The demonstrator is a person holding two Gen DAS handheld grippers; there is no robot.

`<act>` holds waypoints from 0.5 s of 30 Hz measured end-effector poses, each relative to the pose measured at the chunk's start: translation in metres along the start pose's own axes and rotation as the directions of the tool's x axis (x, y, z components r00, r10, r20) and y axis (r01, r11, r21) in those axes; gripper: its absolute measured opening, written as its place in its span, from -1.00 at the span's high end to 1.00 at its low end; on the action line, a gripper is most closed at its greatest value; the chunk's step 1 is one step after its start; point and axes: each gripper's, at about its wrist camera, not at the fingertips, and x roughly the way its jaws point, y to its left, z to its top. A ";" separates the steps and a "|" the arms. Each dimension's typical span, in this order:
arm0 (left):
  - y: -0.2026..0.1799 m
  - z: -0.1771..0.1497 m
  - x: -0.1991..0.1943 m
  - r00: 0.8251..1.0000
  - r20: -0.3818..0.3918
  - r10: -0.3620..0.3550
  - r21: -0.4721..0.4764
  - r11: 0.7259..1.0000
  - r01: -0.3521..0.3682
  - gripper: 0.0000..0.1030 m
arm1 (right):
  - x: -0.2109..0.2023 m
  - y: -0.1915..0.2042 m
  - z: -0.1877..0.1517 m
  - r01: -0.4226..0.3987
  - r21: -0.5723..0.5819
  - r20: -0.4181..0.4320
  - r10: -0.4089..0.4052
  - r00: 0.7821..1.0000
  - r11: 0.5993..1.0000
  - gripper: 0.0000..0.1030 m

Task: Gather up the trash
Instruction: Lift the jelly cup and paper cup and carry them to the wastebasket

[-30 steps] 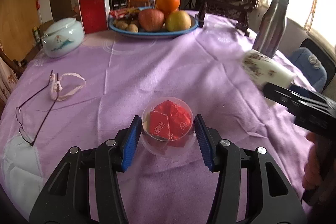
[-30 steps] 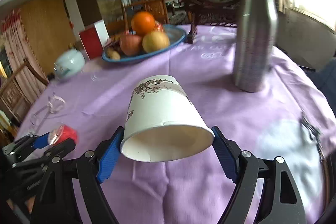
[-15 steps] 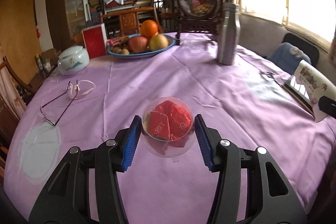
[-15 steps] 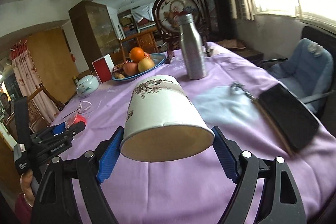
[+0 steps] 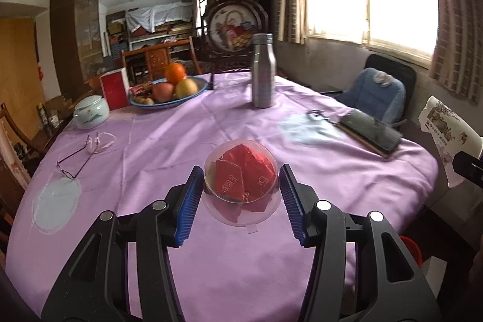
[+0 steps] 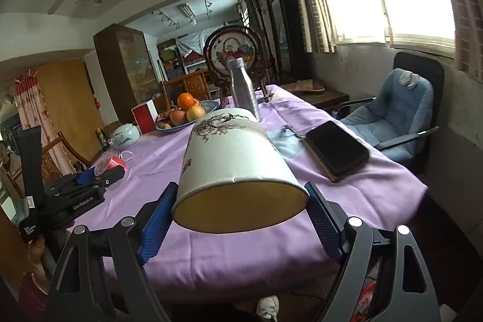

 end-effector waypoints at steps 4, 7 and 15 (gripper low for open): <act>-0.028 -0.004 -0.016 0.999 0.011 -0.035 0.029 0.999 0.034 -0.01 | -0.037 -0.015 -0.011 0.023 0.007 0.028 -0.023 0.999 1.000 -0.59; -0.051 -0.007 -0.028 0.998 0.025 -0.058 0.060 0.997 0.056 -0.01 | -0.062 -0.029 -0.021 0.043 0.021 0.046 -0.044 0.998 0.999 -0.59; -0.118 -0.019 -0.047 0.988 0.030 -0.154 0.135 0.980 0.148 -0.01 | -0.117 -0.073 -0.047 0.114 0.068 0.071 -0.118 0.990 0.991 -0.60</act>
